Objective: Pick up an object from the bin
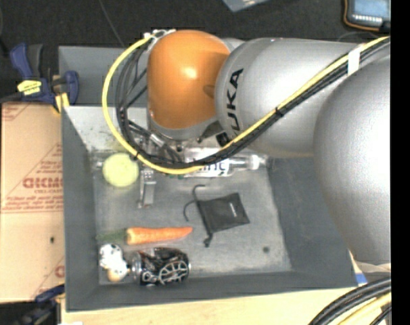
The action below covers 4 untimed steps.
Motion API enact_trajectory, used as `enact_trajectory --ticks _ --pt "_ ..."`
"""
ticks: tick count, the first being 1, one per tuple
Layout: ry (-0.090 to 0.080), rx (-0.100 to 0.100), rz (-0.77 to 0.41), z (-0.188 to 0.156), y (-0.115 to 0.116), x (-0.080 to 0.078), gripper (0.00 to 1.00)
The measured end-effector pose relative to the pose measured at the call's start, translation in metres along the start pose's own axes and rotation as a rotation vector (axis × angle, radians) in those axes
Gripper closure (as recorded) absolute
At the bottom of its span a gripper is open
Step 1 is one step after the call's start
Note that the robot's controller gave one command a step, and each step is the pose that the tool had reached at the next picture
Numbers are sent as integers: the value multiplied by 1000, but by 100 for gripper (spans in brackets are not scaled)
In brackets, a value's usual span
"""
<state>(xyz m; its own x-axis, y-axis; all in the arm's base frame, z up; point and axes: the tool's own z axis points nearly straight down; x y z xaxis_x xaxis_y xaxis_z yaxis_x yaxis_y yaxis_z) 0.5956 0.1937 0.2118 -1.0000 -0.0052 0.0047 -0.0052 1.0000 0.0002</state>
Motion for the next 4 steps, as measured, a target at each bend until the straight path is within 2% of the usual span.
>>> enact_trajectory --ticks 1,2,3,4 --pt "-6 -1 4 -5 -1 -1 0" --pt "-11 -1 -62 29 0 25 0" --pt "-11 -2 -161 89 -26 37 0" --pt "-8 2 -329 116 -33 84 0"
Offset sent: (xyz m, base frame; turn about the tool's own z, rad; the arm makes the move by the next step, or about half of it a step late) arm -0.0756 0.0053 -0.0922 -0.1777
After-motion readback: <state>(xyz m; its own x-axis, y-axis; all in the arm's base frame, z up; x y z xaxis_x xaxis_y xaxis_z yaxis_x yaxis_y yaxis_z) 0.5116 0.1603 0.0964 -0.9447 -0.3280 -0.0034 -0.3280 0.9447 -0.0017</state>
